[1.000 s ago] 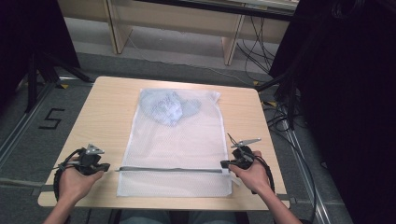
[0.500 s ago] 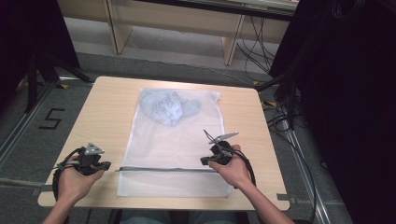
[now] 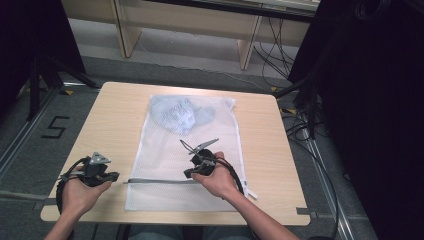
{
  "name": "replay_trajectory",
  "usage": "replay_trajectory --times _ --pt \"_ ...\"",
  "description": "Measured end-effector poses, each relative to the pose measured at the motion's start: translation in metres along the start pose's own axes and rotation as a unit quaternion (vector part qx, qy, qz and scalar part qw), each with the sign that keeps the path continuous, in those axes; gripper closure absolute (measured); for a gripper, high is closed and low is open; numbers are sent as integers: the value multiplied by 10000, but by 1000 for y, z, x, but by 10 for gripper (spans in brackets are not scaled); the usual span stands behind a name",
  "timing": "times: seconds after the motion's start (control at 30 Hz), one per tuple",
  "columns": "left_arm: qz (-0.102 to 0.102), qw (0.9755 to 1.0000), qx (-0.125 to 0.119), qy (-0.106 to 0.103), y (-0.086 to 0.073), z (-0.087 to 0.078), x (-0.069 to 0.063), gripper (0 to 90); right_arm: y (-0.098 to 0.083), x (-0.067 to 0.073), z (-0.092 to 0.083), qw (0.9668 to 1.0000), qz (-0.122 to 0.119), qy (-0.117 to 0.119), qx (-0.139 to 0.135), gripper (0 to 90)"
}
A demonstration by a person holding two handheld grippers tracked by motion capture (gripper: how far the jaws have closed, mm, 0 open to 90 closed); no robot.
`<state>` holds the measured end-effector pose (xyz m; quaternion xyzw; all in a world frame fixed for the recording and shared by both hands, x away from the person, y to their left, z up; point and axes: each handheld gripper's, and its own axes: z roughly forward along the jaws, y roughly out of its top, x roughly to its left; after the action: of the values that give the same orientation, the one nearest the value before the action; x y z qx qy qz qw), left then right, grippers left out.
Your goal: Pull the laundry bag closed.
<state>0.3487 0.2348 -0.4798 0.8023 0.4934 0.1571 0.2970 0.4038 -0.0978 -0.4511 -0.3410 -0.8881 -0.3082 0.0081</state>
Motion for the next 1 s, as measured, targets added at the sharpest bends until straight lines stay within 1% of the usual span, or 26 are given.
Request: replay_trajectory --times 0.1,0.13,0.17,0.2,0.23,0.27,0.3,0.33,0.37,0.4,0.43,0.47,0.5,0.57,0.6,0.63,0.67,0.7,0.73,0.77,0.8,0.83,0.87,0.9,0.93,1.0 --pt "-85 9999 -62 60 -1 0 0 855 4 7 10 9999 -62 122 72 900" --pt "-42 10000 56 41 -1 -2 1 866 6 12 18 9996 -118 206 118 900" --pt "-33 10000 87 33 -2 -3 2 870 7 14 21 9995 -93 263 160 900" --pt "-33 10000 87 33 -2 -3 2 878 7 14 21 9995 -93 263 160 900" --pt "-45 9999 70 74 -4 -2 2 887 9 17 27 9992 -241 259 167 900" --pt "-81 9999 71 76 -5 -2 3 887 9 17 27 9992 -241 259 167 900" --pt "-161 9998 79 57 -5 -1 4 891 10 20 30 9990 -220 304 244 900" --pt "-122 9998 138 15 -6 -2 5 893 12 22 34 9987 -320 321 229 900" --pt "-119 9998 131 1 -7 -2 6 894 14 24 35 9989 -261 299 253 900" --pt "-155 9998 144 -22 -7 -1 7 894 17 29 39 9987 -264 320 298 900" --pt "-148 9998 120 -42 -8 1 7 894 20 31 41 9984 -332 348 290 900" --pt "-148 9998 120 -42 -8 1 7 894 20 31 41 9984 -332 348 290 900" --pt "-146 9998 71 -66 -9 2 6 891 24 33 46 9980 -429 395 226 900" --pt "-25 9998 147 -104 -7 3 4 887 25 35 47 9981 -402 374 266 900" --pt "11 9999 119 -114 -6 4 3 879 27 38 49 9982 -341 434 250 900" --pt "123 9997 168 -140 -5 4 3 872 29 38 51 9979 -416 412 271 900" --pt "135 9997 116 -162 -4 4 1 863 30 39 53 9979 -428 418 246 900" --pt "192 9995 129 -203 -3 4 1 849 31 40 55 9979 -453 391 232 900" --pt "246 9994 144 -189 -2 4 1 842 33 41 57 9979 -462 396 217 900" --pt "243 9994 148 -195 -2 5 1 837 34 44 58 9980 -386 432 254 900" --pt "292 9993 142 -200 -2 6 1 830 36 45 61 9975 -463 478 222 900" --pt "285 9991 132 -275 -3 7 1 826 38 47 65 9973 -488 486 238 900" --pt "330 9989 183 -271 -3 7 1 826 38 47 65 9973 -488 486 238 900" --pt "340 9989 86 -300 -3 9 1 819 40 50 68 9976 -438 452 282 900" --pt "236 9989 82 -389 -3 11 -1 816 41 51 70 9972 -481 499 290 900" --pt "241 9988 33 -421 -3 12 -2 810 43 52 71 9974 -471 457 298 900"
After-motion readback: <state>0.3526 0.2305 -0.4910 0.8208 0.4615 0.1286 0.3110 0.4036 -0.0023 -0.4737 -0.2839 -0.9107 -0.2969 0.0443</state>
